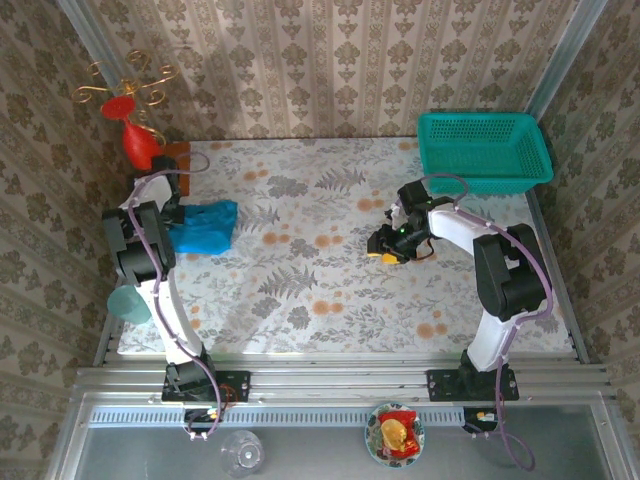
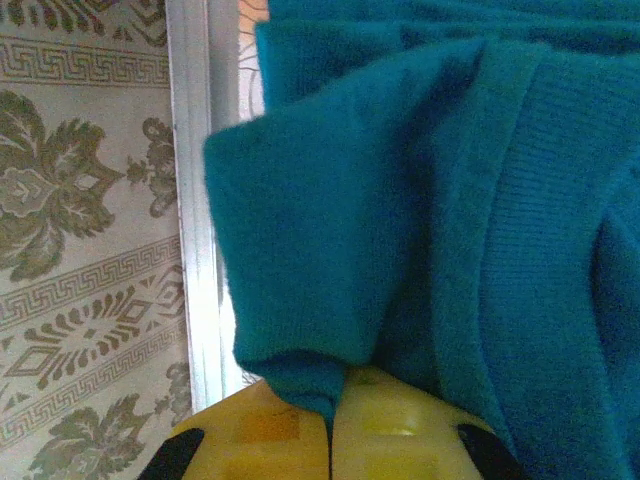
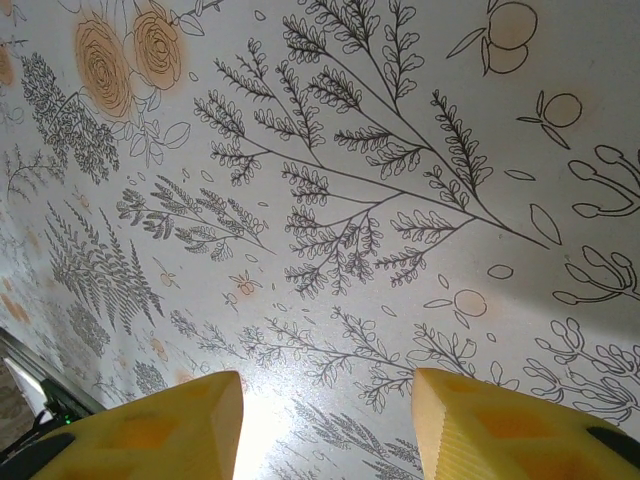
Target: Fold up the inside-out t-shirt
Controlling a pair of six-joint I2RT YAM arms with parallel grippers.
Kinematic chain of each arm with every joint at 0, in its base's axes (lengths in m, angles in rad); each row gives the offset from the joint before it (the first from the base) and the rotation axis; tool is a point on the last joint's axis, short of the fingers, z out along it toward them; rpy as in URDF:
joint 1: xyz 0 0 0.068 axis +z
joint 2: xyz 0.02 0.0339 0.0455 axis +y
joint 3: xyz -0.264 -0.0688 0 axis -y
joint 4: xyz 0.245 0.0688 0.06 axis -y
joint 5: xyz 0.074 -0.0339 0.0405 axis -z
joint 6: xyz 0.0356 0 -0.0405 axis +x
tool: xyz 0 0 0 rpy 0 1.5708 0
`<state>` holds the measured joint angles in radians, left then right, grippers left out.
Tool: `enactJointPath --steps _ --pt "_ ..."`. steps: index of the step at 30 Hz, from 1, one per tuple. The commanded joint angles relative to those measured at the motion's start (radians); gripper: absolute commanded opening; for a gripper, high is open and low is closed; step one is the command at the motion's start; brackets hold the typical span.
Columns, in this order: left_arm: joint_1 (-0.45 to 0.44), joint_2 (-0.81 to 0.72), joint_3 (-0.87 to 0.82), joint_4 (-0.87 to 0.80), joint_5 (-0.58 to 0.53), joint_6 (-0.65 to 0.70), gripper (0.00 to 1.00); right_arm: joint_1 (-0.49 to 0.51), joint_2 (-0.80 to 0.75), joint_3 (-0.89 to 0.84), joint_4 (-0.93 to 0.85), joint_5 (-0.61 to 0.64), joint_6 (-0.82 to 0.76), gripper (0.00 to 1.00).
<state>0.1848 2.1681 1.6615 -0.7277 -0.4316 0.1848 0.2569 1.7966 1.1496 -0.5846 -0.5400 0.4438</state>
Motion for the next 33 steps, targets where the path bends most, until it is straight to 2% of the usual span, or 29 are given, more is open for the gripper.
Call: enactJointPath --steps 1,5,9,10,16,20,23,24,25,26,28,29,33 --pt "0.011 0.015 0.028 0.0 -0.023 0.022 0.09 -0.005 -0.036 -0.012 -0.023 -0.031 -0.013 0.5" --pt "0.019 0.02 0.051 -0.001 0.01 0.02 0.13 -0.005 -0.039 -0.017 -0.028 -0.027 -0.008 0.49" --pt "0.024 0.012 0.085 -0.017 0.025 0.001 0.35 -0.005 -0.063 -0.017 -0.04 -0.005 -0.011 0.49" --pt "0.024 0.005 0.088 -0.02 0.028 -0.003 0.37 -0.006 -0.069 -0.017 -0.045 0.002 -0.014 0.49" --pt "0.023 -0.08 0.086 -0.046 0.054 -0.046 0.49 -0.02 -0.121 -0.027 -0.053 0.069 -0.011 0.49" --pt "0.011 -0.164 0.054 -0.043 0.126 -0.095 0.54 -0.032 -0.178 -0.059 -0.039 0.161 -0.018 0.51" --pt "-0.017 -0.243 -0.014 -0.011 0.2 -0.164 0.6 -0.044 -0.217 -0.087 -0.024 0.263 -0.022 0.58" --pt "-0.03 -0.278 -0.051 0.011 0.218 -0.186 0.73 -0.048 -0.225 -0.09 -0.028 0.316 -0.022 0.61" --pt "-0.042 -0.31 -0.089 0.034 0.238 -0.199 0.82 -0.051 -0.231 -0.094 -0.028 0.354 -0.022 0.66" --pt "-0.054 -0.348 -0.135 0.069 0.252 -0.222 0.99 -0.056 -0.241 -0.101 -0.022 0.393 -0.026 0.74" --pt "-0.074 -0.411 -0.226 0.144 0.306 -0.254 1.0 -0.067 -0.258 -0.108 -0.015 0.453 -0.026 0.88" --pt "-0.085 -0.438 -0.274 0.176 0.32 -0.271 1.0 -0.072 -0.27 -0.117 -0.007 0.484 -0.023 1.0" --pt "-0.133 -0.531 -0.462 0.332 0.345 -0.319 1.0 -0.102 -0.313 -0.15 0.029 0.608 -0.014 1.0"
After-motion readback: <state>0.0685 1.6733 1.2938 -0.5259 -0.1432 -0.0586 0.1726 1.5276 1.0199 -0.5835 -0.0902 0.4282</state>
